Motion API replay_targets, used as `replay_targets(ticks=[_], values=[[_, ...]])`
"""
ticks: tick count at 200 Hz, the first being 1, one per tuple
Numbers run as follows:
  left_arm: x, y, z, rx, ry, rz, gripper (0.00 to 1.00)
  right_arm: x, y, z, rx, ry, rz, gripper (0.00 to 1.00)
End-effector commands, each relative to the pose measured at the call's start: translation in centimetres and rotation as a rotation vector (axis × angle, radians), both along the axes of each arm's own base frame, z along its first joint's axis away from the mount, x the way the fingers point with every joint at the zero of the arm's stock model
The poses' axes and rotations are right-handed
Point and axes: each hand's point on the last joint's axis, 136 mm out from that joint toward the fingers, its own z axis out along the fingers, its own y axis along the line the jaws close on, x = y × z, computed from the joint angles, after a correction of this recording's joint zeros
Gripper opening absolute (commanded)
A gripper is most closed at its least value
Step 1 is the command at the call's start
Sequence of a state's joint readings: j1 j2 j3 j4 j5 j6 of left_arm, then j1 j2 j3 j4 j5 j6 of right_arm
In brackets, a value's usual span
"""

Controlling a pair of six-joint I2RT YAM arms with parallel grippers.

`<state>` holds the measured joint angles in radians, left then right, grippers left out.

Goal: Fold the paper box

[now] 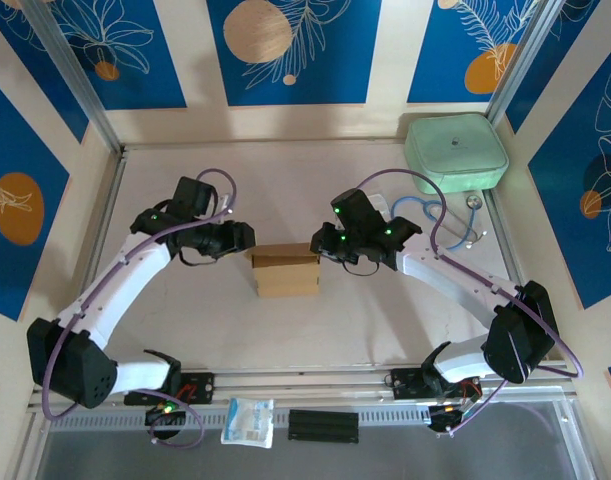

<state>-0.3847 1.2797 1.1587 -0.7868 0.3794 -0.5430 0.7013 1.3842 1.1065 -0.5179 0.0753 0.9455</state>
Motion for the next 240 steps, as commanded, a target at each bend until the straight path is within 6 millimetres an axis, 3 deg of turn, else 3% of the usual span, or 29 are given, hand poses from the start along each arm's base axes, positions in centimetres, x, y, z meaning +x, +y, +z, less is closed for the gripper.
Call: replay_targets(ticks=[1,43,75,105,137,180,240], values=[[-0.4,0.0,0.8,0.014,-0.026,-0.042,0.45,-1.9,-1.4,-3.1,-0.103,0.105,0.011,0.18],[-0.6,-0.8,-0.2,-0.024,0.039,-0.041,0.42,-1.9,-1.5,-3.0,-0.105,0.102,0.011,0.18],[-0.5,-1.2,0.1,-0.052,0.042,-0.041,0.39,-1.9,-1.3,-3.0,-0.103,0.104,0.012,0.18],[-0.6,-0.8,-0.5,-0.018,0.053,-0.045,0.49,-1.9,-1.3,-2.9,-0.101,0.102,0.014,0.18],[-0.4,0.3,-1.2,0.052,0.032,-0.034,0.49,-1.8,-0.8,-0.7,-0.069,0.070,0.026,0.25],[-0.6,-0.8,-1.5,-0.003,0.057,-0.058,0.46,-1.3,-1.2,1.5,-0.061,0.010,0.002,0.31],[-0.8,-0.7,-2.0,0.001,0.072,-0.062,0.41,-1.5,-1.5,-0.1,-0.078,0.055,-0.005,0.35]])
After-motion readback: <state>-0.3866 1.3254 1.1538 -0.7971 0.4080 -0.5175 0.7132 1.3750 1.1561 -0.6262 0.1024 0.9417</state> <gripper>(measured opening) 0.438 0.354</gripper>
